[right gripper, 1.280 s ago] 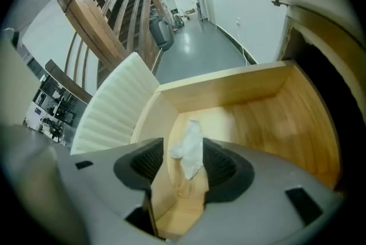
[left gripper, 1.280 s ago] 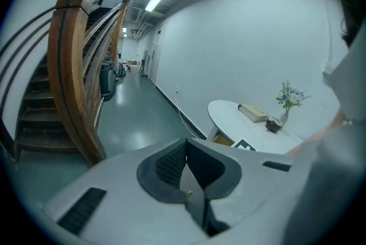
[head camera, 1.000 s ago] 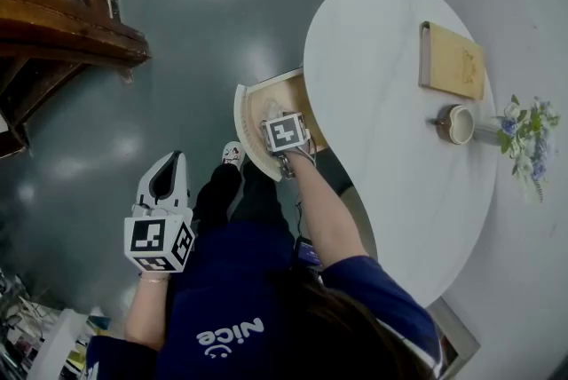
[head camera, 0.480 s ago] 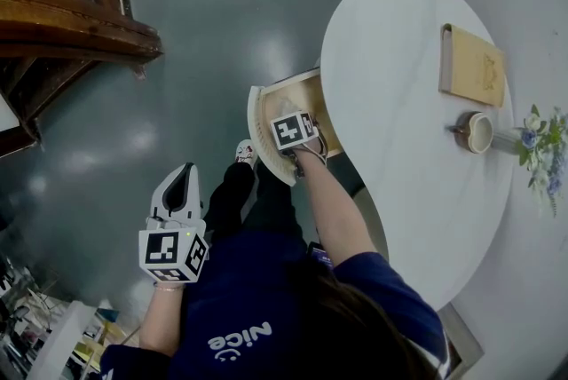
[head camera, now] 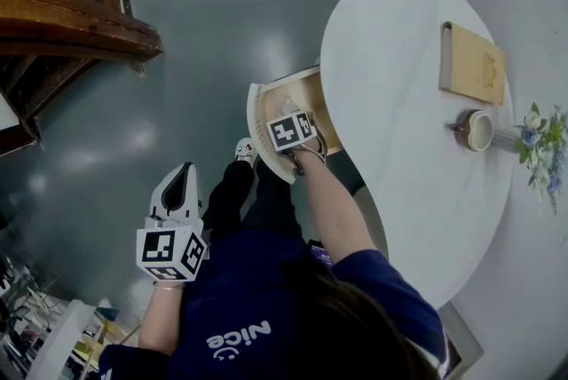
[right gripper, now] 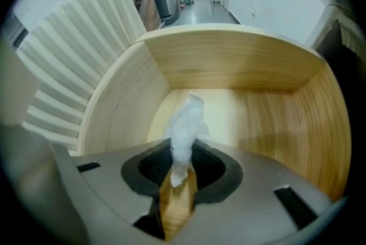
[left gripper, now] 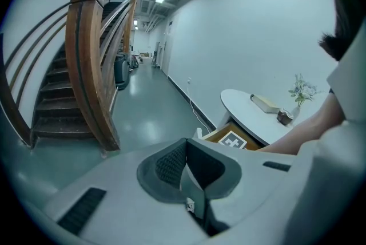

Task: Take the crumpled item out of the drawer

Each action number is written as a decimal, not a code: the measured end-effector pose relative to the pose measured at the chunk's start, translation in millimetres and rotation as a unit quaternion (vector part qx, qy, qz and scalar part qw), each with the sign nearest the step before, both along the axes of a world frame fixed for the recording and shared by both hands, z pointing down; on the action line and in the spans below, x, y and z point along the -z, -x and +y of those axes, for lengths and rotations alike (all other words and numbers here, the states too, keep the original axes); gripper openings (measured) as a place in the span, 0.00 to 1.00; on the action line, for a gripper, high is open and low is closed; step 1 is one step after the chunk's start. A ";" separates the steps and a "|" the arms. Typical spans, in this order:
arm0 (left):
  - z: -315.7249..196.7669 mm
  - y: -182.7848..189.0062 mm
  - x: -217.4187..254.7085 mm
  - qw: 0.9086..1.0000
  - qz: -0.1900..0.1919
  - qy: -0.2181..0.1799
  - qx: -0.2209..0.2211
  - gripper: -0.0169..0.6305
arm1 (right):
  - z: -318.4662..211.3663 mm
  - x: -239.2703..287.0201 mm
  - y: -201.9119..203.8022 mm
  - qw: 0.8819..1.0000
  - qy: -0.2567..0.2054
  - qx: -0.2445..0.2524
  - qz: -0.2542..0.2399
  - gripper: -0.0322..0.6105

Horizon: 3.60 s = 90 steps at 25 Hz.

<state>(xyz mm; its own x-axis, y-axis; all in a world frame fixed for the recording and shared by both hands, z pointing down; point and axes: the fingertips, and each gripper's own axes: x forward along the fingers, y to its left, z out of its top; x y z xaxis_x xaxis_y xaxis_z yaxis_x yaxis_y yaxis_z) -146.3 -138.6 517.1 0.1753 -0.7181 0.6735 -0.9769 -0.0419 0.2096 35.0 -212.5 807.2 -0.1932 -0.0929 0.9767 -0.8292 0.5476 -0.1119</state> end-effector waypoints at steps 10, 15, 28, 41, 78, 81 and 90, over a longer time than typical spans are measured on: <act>-11.4 -8.1 3.4 1.000 0.012 -0.006 -0.014 0.03 | -3.9 39.5 2.6 0.999 -0.034 -0.024 -0.027 0.22; -24.4 -20.7 10.1 0.999 0.030 -0.022 -0.036 0.03 | 0.1 69.7 1.9 0.996 -0.053 -0.057 -0.048 0.22; -52.4 -63.5 37.6 0.987 0.054 -0.078 -0.131 0.03 | 15.1 147.5 -1.8 0.990 -0.112 -0.070 -0.052 0.22; -55.4 -97.1 57.1 0.970 0.068 -0.120 -0.201 0.03 | 41.6 221.3 -13.1 0.966 -0.194 -0.151 -0.086 0.22; -39.5 -166.6 166.9 0.906 0.077 -0.281 -0.308 0.03 | 65.0 431.5 -99.1 0.834 -0.494 -0.226 -0.092 0.22; -40.2 -165.8 174.8 0.902 0.077 -0.293 -0.306 0.03 | 63.4 447.6 -97.7 0.823 -0.517 -0.217 -0.090 0.22; -41.6 -159.2 182.7 0.899 0.072 -0.307 -0.303 0.03 | 61.3 466.7 -91.6 0.802 -0.551 -0.210 -0.092 0.22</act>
<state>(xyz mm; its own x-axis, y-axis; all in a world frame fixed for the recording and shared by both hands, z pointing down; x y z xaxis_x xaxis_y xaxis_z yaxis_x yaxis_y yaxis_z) 13.0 -180.2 334.4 0.7132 -0.6904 0.1210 -0.7005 -0.7082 0.0879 126.6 -151.2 340.5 -0.0506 -0.9753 0.2150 -0.9915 0.0750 0.1068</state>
